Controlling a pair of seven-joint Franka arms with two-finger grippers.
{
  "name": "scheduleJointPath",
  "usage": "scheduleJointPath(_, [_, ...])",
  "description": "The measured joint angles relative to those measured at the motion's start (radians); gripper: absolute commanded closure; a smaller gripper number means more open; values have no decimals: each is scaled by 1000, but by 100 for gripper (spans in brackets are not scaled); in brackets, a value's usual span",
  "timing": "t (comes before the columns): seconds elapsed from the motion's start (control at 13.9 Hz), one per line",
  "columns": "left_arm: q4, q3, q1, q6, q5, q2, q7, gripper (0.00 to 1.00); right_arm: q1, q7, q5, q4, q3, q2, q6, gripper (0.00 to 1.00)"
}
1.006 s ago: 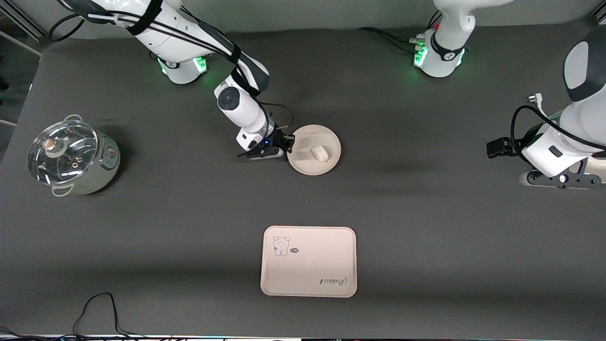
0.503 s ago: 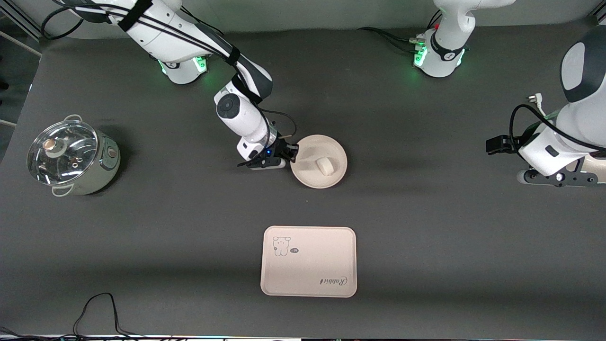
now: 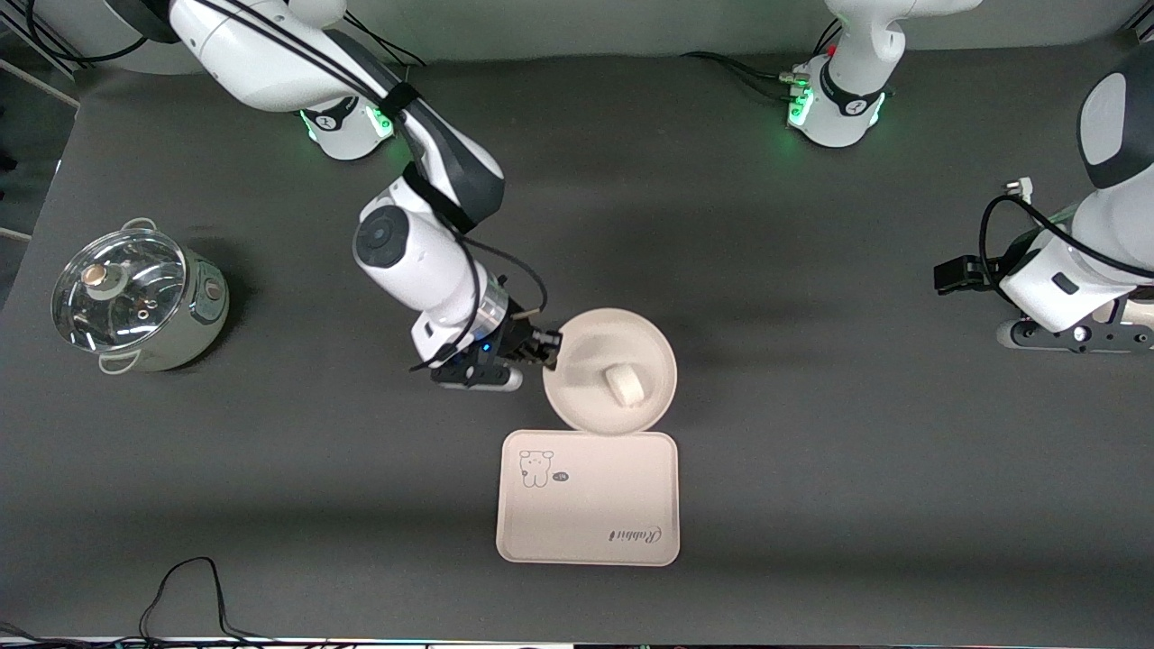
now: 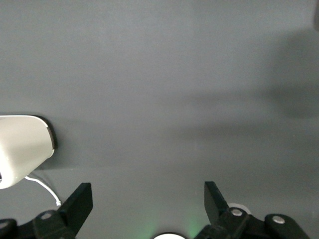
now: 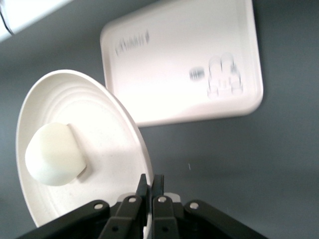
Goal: Place bun in plate and plate on tray
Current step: 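Lower the plate onto the bunny tray and open the right gripper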
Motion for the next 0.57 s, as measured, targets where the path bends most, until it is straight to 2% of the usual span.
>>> scheduleJointPath(0.14, [-30,1,15,30,1,-18,-1,0,-2,-2,-45,151,-28,89,-11,100])
scheduleJointPath(0.36, [-94,-18,37,71,1,-62,-1,0,-6,-62,-61,368,-42,282,-11,100])
scheduleJointPath(0.57, [-151,-22,38,74,1,-125,-2,0,-8,-150,-63,469,-61,432,-10,100])
